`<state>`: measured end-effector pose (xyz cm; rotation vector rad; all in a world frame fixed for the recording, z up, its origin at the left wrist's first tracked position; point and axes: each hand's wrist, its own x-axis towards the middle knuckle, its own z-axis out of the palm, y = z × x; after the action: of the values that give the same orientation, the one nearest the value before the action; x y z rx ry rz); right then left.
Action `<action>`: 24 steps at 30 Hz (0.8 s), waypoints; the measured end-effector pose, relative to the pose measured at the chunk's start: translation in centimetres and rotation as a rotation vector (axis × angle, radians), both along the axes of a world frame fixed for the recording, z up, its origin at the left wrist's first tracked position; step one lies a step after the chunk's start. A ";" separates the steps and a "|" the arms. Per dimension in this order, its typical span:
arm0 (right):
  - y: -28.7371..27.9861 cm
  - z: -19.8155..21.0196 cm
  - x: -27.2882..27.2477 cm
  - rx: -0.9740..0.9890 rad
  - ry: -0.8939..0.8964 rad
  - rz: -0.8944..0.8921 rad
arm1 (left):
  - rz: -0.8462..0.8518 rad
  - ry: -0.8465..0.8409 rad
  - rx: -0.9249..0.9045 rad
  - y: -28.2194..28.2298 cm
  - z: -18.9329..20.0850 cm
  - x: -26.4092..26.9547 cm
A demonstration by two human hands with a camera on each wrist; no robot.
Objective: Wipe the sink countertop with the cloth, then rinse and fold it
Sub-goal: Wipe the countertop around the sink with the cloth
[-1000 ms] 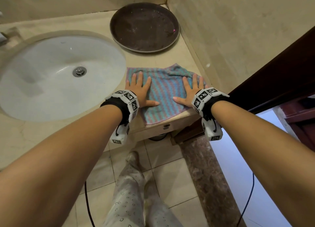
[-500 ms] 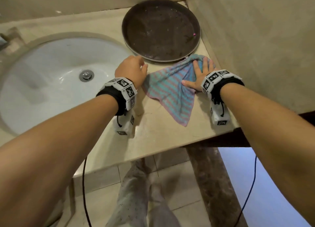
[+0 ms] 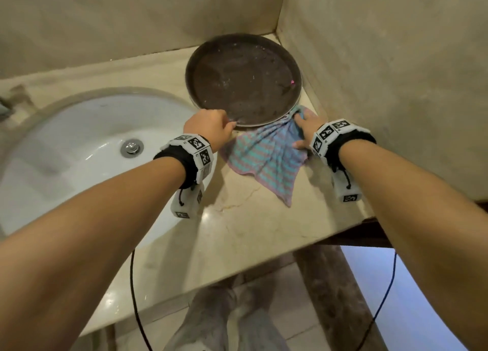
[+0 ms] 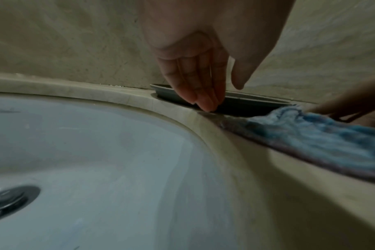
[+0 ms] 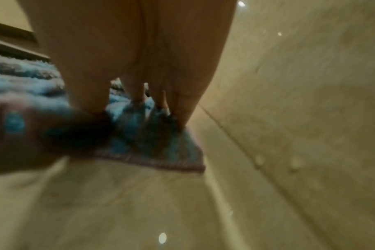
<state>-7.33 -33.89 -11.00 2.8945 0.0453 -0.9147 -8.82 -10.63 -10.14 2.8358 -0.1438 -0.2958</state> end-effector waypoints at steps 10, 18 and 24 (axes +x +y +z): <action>3.5 5.5 -4.3 0.049 -0.074 0.178 | -0.029 0.011 0.002 -0.9 3.4 -6.2; 10.6 13.5 -3.4 0.397 -0.195 0.278 | 0.078 0.106 -0.090 2.5 7.7 -7.6; 17.8 17.0 -1.1 0.495 -0.203 0.355 | 0.157 0.125 -0.194 8.8 9.5 -6.1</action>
<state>-8.39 -16.04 6.03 3.2324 0.8500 -0.6089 -14.96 -1.87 -0.61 2.6091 0.0722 -0.4001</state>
